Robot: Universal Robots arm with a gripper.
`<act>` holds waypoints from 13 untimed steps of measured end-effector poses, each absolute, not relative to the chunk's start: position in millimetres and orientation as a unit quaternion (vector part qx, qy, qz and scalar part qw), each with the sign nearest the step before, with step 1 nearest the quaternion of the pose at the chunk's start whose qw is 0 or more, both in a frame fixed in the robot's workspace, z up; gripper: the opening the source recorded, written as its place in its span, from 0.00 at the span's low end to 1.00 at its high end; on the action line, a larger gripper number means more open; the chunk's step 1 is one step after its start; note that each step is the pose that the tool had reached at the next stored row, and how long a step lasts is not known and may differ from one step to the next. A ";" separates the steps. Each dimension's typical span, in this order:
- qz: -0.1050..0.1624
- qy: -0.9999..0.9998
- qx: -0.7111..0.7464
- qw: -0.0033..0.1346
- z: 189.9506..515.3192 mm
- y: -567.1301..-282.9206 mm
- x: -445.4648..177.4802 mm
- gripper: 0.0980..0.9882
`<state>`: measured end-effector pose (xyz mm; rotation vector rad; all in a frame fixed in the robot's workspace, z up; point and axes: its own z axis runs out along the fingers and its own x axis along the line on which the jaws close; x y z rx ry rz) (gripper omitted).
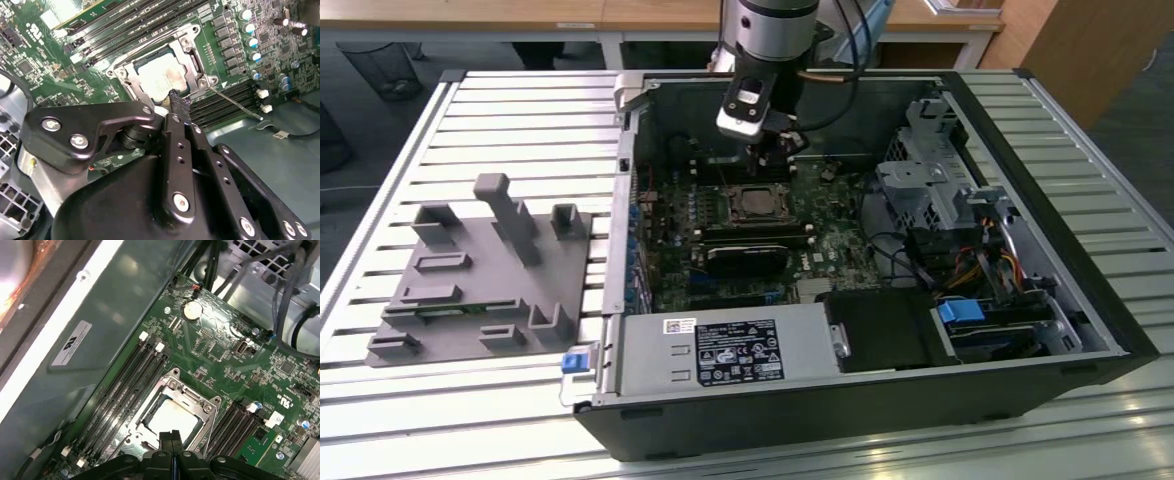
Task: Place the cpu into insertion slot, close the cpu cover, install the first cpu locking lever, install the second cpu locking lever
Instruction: 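Install the first cpu locking lever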
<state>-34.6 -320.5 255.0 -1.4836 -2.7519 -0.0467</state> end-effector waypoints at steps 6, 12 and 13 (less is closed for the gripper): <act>-0.015 -0.889 -0.458 0.008 255.0 -320.6 -34.6 0.03; -0.015 -0.896 -0.443 0.008 255.0 -320.5 -34.6 0.03; -0.015 -0.898 -0.440 0.008 255.0 -320.6 -34.6 0.03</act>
